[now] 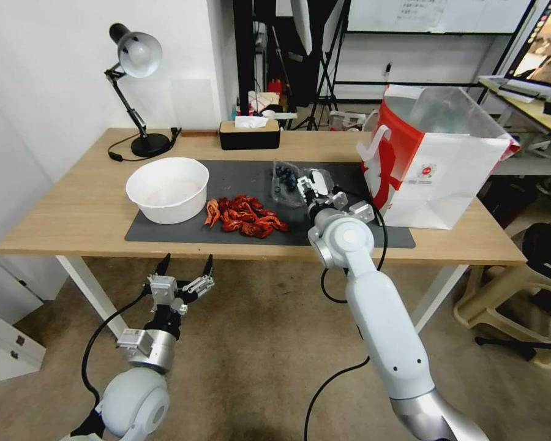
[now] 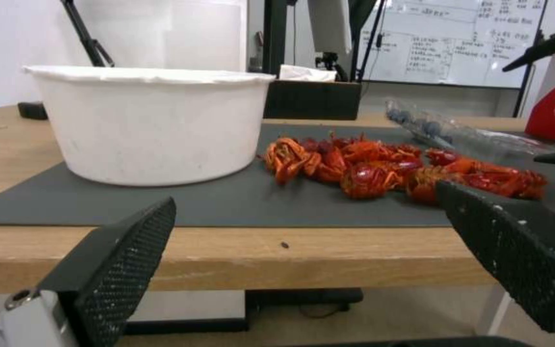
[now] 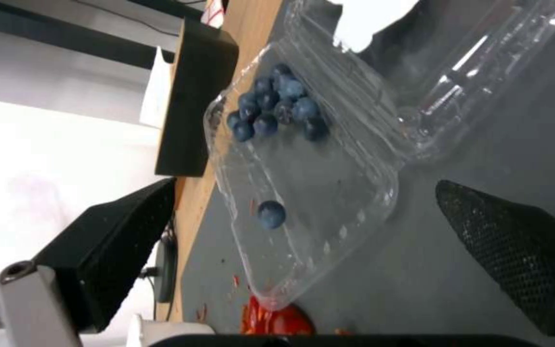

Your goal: Close the takeout container lid, then place the container into the takeout bag.

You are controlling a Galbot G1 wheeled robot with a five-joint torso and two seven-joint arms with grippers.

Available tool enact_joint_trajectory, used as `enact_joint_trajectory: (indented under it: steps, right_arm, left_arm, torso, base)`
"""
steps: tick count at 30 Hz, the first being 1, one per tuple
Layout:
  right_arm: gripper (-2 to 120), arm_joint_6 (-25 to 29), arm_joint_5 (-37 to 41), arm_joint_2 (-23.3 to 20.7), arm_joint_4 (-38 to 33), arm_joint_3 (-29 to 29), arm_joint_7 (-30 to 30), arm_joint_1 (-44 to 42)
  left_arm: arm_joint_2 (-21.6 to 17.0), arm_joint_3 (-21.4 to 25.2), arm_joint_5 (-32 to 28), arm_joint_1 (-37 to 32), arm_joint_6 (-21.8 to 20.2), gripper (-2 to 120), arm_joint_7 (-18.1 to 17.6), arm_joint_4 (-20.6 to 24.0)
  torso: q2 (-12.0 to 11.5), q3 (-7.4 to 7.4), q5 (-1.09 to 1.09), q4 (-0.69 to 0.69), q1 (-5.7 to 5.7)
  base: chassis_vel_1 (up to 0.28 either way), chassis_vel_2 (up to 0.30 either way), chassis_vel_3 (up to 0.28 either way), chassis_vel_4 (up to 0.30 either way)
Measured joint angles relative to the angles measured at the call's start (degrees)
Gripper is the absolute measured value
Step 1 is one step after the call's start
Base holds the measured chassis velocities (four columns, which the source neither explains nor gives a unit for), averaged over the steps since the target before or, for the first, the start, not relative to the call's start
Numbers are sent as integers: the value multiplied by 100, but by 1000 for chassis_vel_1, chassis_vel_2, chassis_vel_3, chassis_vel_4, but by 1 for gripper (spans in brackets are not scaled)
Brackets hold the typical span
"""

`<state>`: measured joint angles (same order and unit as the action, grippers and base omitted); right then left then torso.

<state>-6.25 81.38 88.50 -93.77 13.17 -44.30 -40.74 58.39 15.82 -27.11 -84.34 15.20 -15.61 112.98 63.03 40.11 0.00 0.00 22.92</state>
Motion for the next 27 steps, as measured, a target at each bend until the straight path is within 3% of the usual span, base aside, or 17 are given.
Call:
enact_joint_trajectory:
  steps: [27]
  right_arm:
    - [100, -27, -103, 77, 429, 217, -4, 171]
  left_arm:
    - [-36, 33, -57, 42, 24, 100, -16, -17]
  torso:
    - [0, -1, 0, 0, -1]
  base:
    - [0, 0, 0, 0]
